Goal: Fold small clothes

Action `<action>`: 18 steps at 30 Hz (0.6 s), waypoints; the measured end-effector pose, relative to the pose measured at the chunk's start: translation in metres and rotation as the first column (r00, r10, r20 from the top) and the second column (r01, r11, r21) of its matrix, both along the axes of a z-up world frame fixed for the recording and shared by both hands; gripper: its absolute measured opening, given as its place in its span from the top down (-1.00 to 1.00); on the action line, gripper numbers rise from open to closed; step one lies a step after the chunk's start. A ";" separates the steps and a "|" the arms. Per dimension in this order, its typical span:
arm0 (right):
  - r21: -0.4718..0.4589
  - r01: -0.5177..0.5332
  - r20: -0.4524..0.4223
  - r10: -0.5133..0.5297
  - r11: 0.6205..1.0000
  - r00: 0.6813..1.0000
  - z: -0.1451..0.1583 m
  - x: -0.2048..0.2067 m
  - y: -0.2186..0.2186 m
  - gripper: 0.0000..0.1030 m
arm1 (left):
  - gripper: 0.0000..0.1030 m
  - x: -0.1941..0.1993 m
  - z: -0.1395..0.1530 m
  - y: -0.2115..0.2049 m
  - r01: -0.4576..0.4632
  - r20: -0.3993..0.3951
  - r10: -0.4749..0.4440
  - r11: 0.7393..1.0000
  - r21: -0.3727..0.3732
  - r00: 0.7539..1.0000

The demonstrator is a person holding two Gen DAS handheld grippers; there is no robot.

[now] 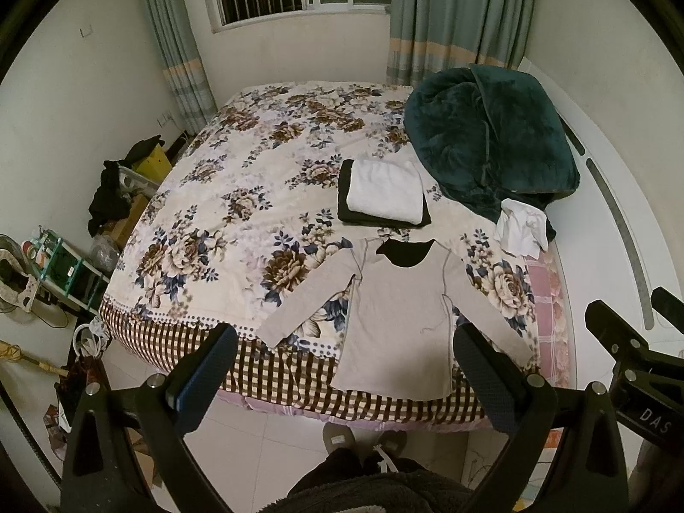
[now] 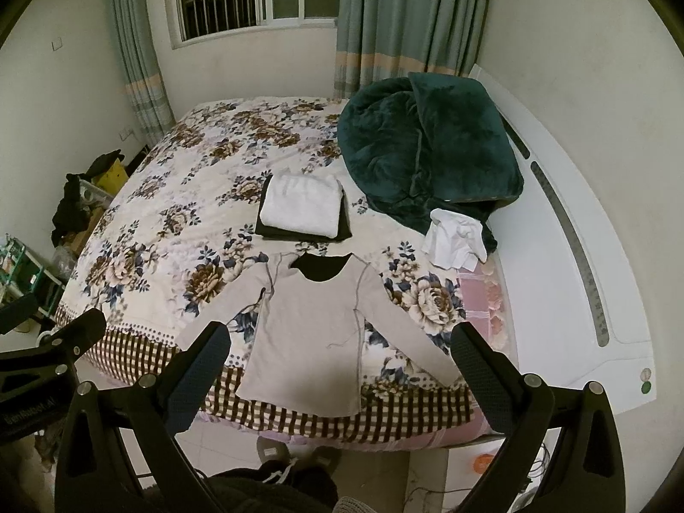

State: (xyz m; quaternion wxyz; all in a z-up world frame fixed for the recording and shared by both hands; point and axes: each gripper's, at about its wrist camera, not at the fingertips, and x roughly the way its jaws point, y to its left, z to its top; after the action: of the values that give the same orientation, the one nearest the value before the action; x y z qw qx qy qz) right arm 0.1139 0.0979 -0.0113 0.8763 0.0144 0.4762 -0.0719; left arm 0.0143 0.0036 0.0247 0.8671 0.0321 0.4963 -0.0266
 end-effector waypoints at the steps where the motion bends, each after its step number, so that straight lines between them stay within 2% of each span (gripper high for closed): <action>1: 0.006 0.001 -0.003 -0.001 1.000 1.000 0.000 0.001 0.001 -1.00 | -1.00 0.002 -0.001 -0.001 0.000 -0.004 0.000 1.000 0.001 1.000; 7: 0.056 0.066 -0.045 -0.063 0.996 0.997 -0.042 0.019 -0.015 -1.00 | -1.00 0.029 -0.025 -0.008 -0.021 -0.014 0.021 1.000 0.022 1.000; 11: 0.073 0.222 -0.115 -0.213 0.972 0.970 -0.110 0.032 -0.065 -1.00 | -1.00 0.066 -0.089 -0.018 -0.048 -0.035 0.050 0.997 0.058 0.998; 14: 0.076 0.379 -0.185 -0.361 0.922 0.914 -0.179 0.034 -0.123 -1.00 | -1.00 0.087 -0.141 -0.027 -0.051 -0.052 0.056 0.994 0.097 0.997; 15: 0.076 0.431 -0.207 -0.408 0.899 0.889 -0.204 0.033 -0.143 -1.00 | -1.00 0.097 -0.170 -0.034 -0.047 -0.066 0.055 0.992 0.114 0.996; 17: 0.072 0.540 -0.259 -0.507 0.839 0.822 -0.261 0.026 -0.190 -1.00 | -1.00 0.109 -0.214 -0.043 -0.041 -0.089 0.054 0.988 0.146 0.995; 18: 0.079 0.595 -0.287 -0.553 0.800 0.782 -0.290 0.022 -0.213 -1.00 | -1.00 0.119 -0.247 -0.049 -0.036 -0.115 0.055 0.986 0.162 0.992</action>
State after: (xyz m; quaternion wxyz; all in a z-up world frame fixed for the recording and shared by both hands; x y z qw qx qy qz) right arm 0.1355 -0.1150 -0.3011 0.7408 0.2226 0.5596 -0.2975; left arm 0.1334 -0.0458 -0.2221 0.8310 0.0883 0.5483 0.0310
